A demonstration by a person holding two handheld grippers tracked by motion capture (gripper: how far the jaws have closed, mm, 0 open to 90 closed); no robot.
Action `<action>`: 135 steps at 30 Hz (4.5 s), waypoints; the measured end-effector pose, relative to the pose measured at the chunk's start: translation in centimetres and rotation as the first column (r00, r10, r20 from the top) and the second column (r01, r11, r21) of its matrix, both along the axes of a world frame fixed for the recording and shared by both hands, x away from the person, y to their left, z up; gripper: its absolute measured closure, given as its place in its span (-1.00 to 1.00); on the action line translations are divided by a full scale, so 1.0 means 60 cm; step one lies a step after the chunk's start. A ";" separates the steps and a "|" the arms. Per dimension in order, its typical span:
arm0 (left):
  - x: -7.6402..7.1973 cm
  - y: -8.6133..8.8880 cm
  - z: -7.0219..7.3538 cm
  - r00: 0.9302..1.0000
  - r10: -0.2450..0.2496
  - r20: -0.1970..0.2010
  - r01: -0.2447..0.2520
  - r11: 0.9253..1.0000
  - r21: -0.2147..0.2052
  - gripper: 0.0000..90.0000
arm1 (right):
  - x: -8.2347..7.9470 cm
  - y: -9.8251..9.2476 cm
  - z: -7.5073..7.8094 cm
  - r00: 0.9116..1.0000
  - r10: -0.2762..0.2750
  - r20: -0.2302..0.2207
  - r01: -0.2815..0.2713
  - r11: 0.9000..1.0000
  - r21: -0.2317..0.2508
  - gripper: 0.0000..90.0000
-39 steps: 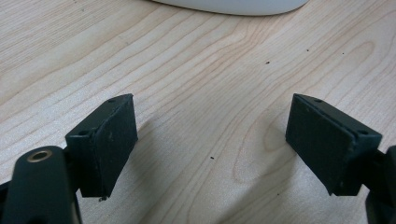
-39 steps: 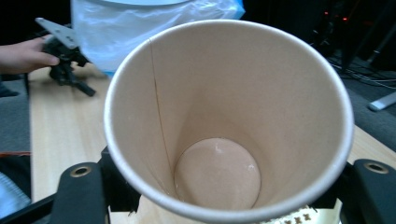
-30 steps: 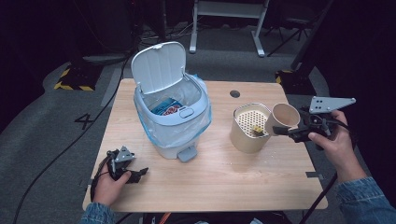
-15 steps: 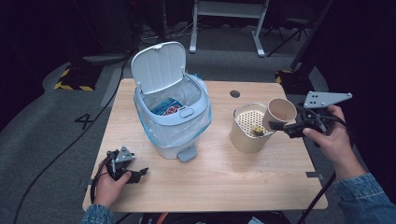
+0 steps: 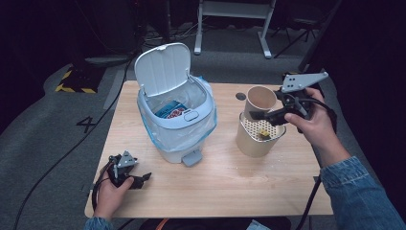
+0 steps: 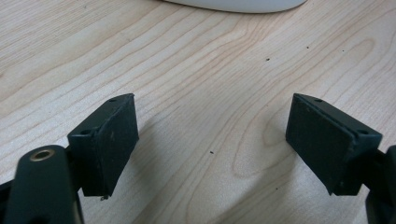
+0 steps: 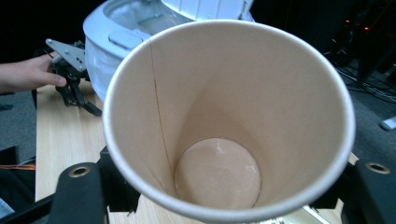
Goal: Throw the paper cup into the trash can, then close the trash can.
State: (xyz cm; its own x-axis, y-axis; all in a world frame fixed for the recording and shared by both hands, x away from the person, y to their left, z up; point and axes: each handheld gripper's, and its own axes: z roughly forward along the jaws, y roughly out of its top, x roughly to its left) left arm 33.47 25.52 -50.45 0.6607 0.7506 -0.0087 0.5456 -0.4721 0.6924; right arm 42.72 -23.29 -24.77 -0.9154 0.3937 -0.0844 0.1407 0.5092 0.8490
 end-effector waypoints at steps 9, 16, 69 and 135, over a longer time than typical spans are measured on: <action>-0.001 0.000 0.000 1.000 0.002 -0.002 -0.002 1.000 -0.003 -0.62 | 0.025 0.064 0.030 1.000 0.018 0.000 -0.018 1.000 -0.002 -0.35; -0.001 0.000 0.000 1.000 0.004 -0.002 -0.004 1.000 -0.004 -0.62 | 0.040 0.112 0.043 1.000 0.020 -0.004 -0.020 0.999 0.027 -0.35; 0.008 -0.005 0.000 1.000 0.009 -0.001 -0.009 1.000 -0.008 -0.62 | 0.085 0.290 0.004 0.992 -0.081 0.094 0.071 0.992 0.106 -0.66; 0.002 0.001 0.003 1.000 0.015 0.008 -0.015 1.000 -0.009 -0.38 | -0.088 -0.232 -0.187 0.914 -0.403 -0.053 0.401 0.915 -0.053 -0.44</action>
